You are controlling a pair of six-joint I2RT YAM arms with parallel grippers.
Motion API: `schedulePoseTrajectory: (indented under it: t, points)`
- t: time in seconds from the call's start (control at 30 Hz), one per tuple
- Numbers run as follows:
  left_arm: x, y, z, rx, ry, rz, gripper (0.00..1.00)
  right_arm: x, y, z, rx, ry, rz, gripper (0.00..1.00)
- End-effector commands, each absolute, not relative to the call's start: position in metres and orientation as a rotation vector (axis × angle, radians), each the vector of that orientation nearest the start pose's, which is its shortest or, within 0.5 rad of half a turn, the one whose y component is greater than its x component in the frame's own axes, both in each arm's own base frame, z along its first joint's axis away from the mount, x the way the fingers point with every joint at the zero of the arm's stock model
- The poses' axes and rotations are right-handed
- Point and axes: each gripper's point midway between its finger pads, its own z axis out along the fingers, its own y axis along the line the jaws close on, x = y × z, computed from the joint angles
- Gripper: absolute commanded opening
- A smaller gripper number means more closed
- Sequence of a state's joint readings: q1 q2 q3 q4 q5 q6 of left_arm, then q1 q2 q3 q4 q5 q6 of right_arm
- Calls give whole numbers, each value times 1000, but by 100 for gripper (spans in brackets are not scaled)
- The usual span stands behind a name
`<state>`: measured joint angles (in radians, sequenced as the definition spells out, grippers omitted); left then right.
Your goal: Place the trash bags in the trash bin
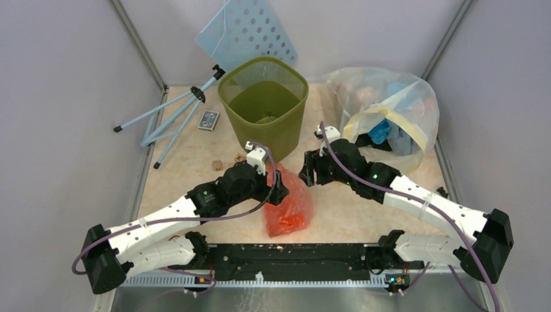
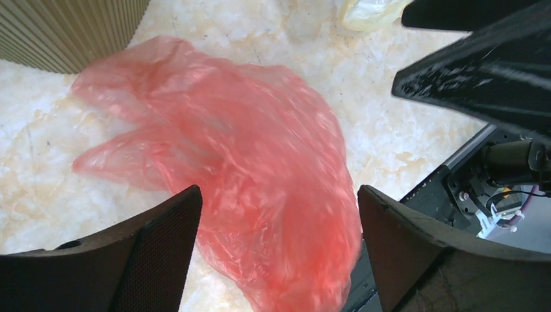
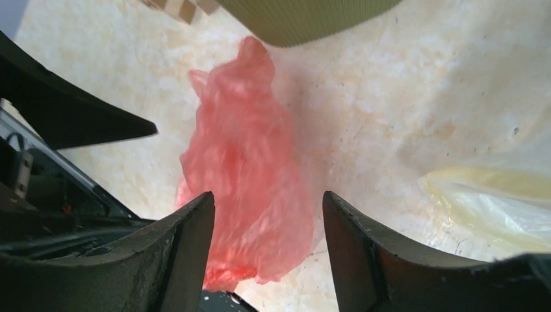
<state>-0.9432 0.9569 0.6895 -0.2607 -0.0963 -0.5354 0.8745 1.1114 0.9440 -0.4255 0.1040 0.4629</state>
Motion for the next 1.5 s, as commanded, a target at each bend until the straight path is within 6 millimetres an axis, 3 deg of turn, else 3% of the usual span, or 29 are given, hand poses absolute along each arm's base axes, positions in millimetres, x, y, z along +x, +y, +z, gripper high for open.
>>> schedulePoseTrajectory:
  t: [0.0,0.27,0.5,0.57,0.7,0.77,0.87,1.0,1.17,1.23,1.3,1.4,1.47]
  points:
    - [187,-257,170,331,2140,-775,93,210,272,193,-467,2139,730,61]
    - [180,-254,150,397,2238,-724,82,176,281,162,-529,2130,951,56]
    - [180,-240,141,357,2271,-738,61,164,283,151,-527,2160,1014,64]
    - [177,-242,140,371,2268,-780,61,164,285,147,-522,2175,1020,67]
    - [165,-257,155,492,2219,-911,80,159,298,147,-560,2165,1072,67]
    - [165,-255,159,495,2214,-903,84,158,304,151,-565,2148,1092,66]
    - [165,-252,157,501,2232,-875,85,161,307,151,-539,2159,1088,59]
    - [168,-243,139,444,2307,-797,85,174,306,146,-486,2198,1013,47]
    - [187,-221,126,277,2357,-682,85,189,304,143,-420,2225,927,35]
    - [190,-222,128,261,2352,-729,85,192,306,147,-419,2213,920,24]
    - [194,-223,130,252,2338,-761,90,194,305,152,-418,2204,911,2]
    - [201,-226,132,241,2311,-784,99,194,301,153,-433,2212,878,0]
    - [205,-225,126,229,2322,-779,99,192,300,152,-448,2222,875,0]
